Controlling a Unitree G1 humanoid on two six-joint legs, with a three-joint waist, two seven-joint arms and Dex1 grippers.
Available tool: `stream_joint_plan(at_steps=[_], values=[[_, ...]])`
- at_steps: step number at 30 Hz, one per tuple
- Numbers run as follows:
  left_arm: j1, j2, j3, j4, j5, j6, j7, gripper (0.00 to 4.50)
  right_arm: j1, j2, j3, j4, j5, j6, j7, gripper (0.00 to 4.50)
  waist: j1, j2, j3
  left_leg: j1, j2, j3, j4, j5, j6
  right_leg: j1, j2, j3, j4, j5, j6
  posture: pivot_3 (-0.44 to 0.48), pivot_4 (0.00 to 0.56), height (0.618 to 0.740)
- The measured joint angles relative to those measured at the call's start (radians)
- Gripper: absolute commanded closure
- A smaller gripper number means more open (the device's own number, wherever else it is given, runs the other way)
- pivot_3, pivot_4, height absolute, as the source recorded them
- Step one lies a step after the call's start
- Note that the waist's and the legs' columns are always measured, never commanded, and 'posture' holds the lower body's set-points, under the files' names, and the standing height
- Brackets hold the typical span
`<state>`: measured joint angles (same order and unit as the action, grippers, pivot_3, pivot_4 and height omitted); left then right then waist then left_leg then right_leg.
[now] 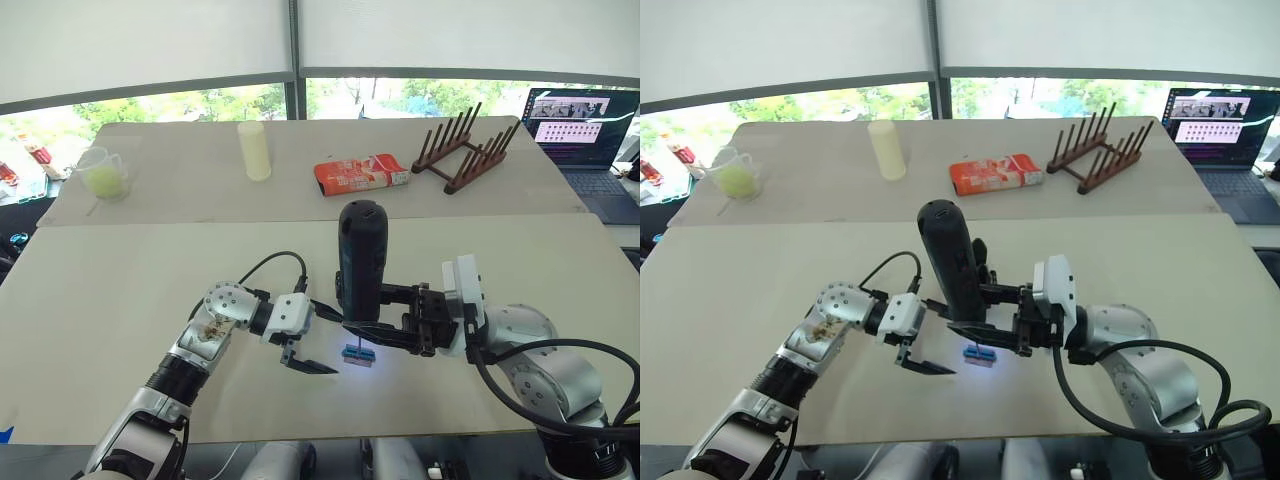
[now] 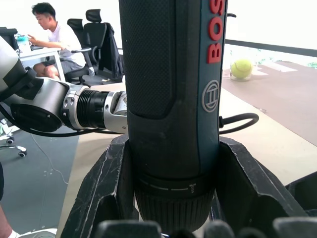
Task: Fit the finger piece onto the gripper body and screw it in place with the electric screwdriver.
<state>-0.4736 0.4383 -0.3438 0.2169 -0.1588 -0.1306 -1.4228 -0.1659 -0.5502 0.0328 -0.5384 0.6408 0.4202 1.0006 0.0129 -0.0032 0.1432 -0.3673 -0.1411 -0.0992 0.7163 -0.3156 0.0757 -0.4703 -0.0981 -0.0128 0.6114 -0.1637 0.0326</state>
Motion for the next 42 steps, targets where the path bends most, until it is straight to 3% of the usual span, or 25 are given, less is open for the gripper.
stream_joint_plan(at_steps=[42], values=[[-0.027, -0.011, -0.006, 0.059, 0.001, -0.040, 0.011, 0.00, -0.009, 0.002, 0.032, 0.024, 0.010, 0.004, -0.010, 2.60, -0.001, 0.000, 0.000, 0.000, 0.000, 0.000, 0.000, 0.000, 0.000, 0.000, 0.000, 0.000, 0.000, 0.000, 0.000, 0.000, 0.150, 0.740]])
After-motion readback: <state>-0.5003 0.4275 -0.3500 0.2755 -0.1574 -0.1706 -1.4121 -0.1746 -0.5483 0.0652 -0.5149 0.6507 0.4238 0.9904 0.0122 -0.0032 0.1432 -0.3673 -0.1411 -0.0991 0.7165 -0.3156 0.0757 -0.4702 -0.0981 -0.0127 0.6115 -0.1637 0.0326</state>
